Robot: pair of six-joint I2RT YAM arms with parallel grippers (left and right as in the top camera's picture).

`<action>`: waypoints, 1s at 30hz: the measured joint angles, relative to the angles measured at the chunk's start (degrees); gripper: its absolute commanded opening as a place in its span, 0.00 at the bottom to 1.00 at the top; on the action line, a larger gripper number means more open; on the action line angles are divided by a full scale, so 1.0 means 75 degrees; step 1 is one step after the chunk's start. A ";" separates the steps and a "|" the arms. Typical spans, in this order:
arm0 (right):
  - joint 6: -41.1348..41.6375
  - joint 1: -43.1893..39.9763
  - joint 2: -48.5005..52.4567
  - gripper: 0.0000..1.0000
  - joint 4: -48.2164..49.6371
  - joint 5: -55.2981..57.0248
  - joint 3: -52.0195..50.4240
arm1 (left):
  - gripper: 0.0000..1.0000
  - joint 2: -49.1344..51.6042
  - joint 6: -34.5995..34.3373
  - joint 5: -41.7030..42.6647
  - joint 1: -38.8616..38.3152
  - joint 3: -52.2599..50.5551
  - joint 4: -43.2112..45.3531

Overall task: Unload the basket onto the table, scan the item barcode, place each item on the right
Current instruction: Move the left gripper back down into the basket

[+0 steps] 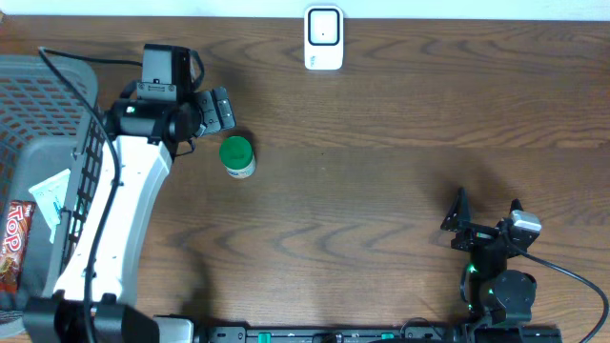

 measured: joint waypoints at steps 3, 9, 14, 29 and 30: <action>0.0000 0.0000 0.0000 0.99 0.0000 0.0003 0.0000 | 0.98 -0.0405 0.0000 0.0192 -0.0003 0.0000 0.0012; 0.0000 0.0000 0.0000 0.99 0.0000 0.0000 0.0000 | 0.98 -0.1775 0.0000 0.0356 0.0050 0.0230 0.0052; 0.0000 0.0003 0.0000 0.99 0.0000 0.0003 0.0000 | 0.98 -0.3115 0.0000 0.0067 0.0423 0.0463 0.0035; 0.0000 0.0000 0.0000 0.99 0.0000 0.0003 0.0000 | 0.98 -0.2847 0.0000 -0.0659 0.1040 0.0522 -0.0577; 0.0000 0.0000 0.0000 0.99 0.0000 0.0000 0.0000 | 0.98 -0.2769 0.0000 -0.0659 0.1043 0.0522 -0.0577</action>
